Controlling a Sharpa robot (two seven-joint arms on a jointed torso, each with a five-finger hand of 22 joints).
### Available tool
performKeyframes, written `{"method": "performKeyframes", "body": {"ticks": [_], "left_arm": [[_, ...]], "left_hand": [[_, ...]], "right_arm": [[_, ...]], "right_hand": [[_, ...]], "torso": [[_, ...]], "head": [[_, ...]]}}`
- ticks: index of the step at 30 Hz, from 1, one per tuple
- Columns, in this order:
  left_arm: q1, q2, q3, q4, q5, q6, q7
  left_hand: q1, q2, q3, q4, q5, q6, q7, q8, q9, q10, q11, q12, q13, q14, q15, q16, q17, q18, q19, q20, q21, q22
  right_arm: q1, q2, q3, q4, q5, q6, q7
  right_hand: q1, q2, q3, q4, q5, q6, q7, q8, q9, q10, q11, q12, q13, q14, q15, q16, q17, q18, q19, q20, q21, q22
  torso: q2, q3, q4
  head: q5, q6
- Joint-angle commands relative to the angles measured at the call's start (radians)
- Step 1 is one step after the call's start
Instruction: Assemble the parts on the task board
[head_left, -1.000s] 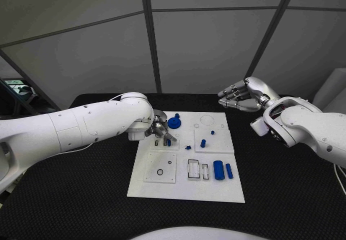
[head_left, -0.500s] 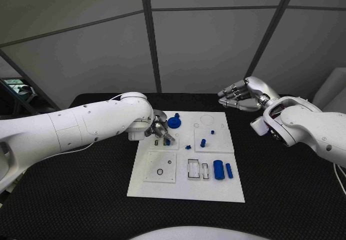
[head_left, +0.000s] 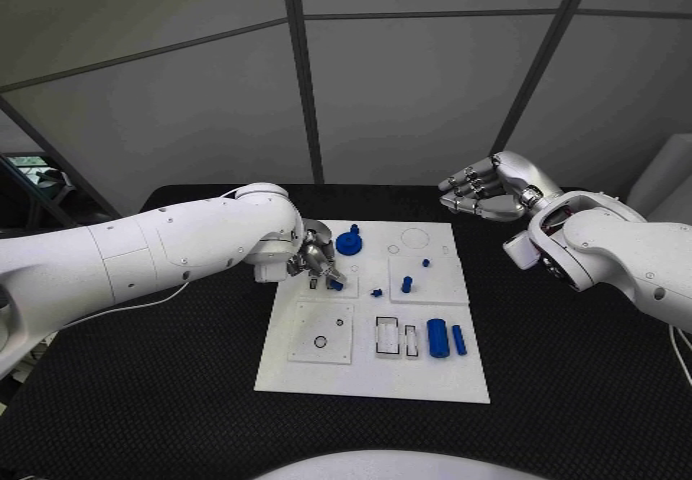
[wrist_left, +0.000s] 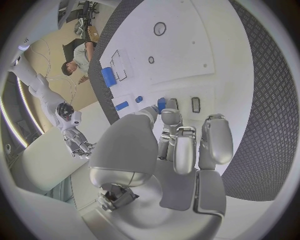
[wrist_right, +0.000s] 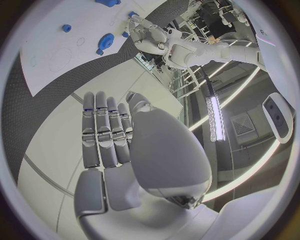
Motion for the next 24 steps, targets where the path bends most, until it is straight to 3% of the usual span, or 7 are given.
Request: {"method": "performKeyframes", "body": {"ticks": [1,7,12,16,20,24], "left_arm": [[0.001,-0.011,0.001,0.014,0.05,-0.029,-0.002],[0.001,-0.043,0.0,0.051,0.059,-0.112,0.004],[0.0,-0.068,0.0,0.085,0.06,-0.181,0.008],[-0.003,-0.089,0.0,0.116,0.042,-0.25,0.012],[-0.013,-0.102,-0.001,0.135,0.014,-0.306,0.013],[-0.028,-0.107,-0.001,0.146,-0.028,-0.35,0.01]], "left_hand": [[-0.06,-0.054,0.249,-0.149,0.004,-0.007,0.004,0.019,0.025,0.003,0.003,-0.013,-0.014,0.088,0.008,-0.003,0.21,0.006,-0.002,0.004,-0.005,0.004],[-0.121,-0.089,0.37,-0.204,0.017,-0.009,0.002,0.043,0.06,0.016,-0.002,-0.014,-0.02,0.092,0.004,0.005,0.221,0.003,0.01,0.001,0.004,0.025],[-0.14,-0.099,0.401,-0.226,0.023,-0.009,0.0,0.051,0.072,0.022,-0.005,-0.011,-0.02,0.093,0.003,0.006,0.223,0.001,0.016,0.001,0.008,0.035],[-0.15,-0.106,0.417,-0.239,0.03,-0.007,-0.001,0.057,0.079,0.028,-0.006,-0.008,-0.018,0.093,0.001,0.007,0.224,-0.002,0.024,-0.001,0.015,0.047],[-0.173,-0.12,0.434,-0.253,0.088,-0.002,-0.003,0.065,0.089,0.041,-0.009,0.003,-0.009,0.094,-0.001,0.008,0.225,-0.005,0.036,-0.003,0.025,0.065],[-0.183,-0.127,0.439,-0.262,0.114,0.002,-0.006,0.07,0.095,0.055,-0.012,0.023,0.01,0.094,-0.004,0.008,0.226,-0.01,0.051,-0.005,0.038,0.088]], "right_arm": [[0.002,-0.001,0.001,-0.001,0.002,0.002,-0.002],[0.002,-0.004,0.001,-0.004,0.002,0.0,-0.004],[0.002,-0.007,0.001,-0.003,0.002,0.0,-0.005],[0.002,-0.008,0.001,-0.006,0.002,-0.001,-0.006],[0.002,-0.008,0.001,-0.007,0.002,-0.001,-0.005],[0.002,-0.009,0.001,-0.008,0.002,-0.001,-0.005]], "right_hand": [[-0.005,-0.007,0.005,0.001,0.006,-0.008,0.0,-0.002,-0.001,-0.006,0.003,-0.006,0.0,-0.002,0.008,-0.007,-0.001,0.009,0.003,0.005,-0.003,-0.002],[-0.009,-0.009,0.005,0.002,0.009,-0.009,0.0,-0.002,-0.001,-0.007,0.004,-0.006,0.0,-0.002,0.009,-0.007,-0.003,0.009,0.004,0.006,-0.005,-0.003],[-0.012,-0.01,0.005,0.003,0.01,-0.01,0.0,-0.002,-0.001,-0.007,0.004,-0.006,0.0,-0.002,0.009,-0.007,-0.004,0.009,0.004,0.006,-0.007,-0.004],[-0.015,-0.011,0.006,0.004,0.01,-0.01,0.001,-0.002,-0.001,-0.008,0.005,-0.006,0.0,-0.003,0.009,-0.006,-0.004,0.009,0.004,0.006,-0.008,-0.005],[-0.015,-0.011,0.006,0.004,0.01,-0.01,0.001,-0.002,-0.001,-0.008,0.005,-0.006,0.0,-0.003,0.009,-0.006,-0.004,0.009,0.004,0.006,-0.008,-0.005],[-0.015,-0.011,0.006,0.004,0.01,-0.01,0.001,-0.002,-0.001,-0.008,0.005,-0.006,0.0,-0.003,0.009,-0.006,-0.004,0.009,0.004,0.006,-0.008,-0.005]], "torso": [[-0.001,0.001,0.0012],[-0.001,0.0012,0.0024],[-0.001,0.0013,0.0047],[-0.002,0.004,0.0071],[-0.003,0.0069,0.0123],[-0.005,0.0066,0.016]], "head": [[0.002,-0.001],[0.007,-0.001],[0.01,-0.002],[0.012,-0.005],[0.01,-0.007],[0.008,-0.01]]}}
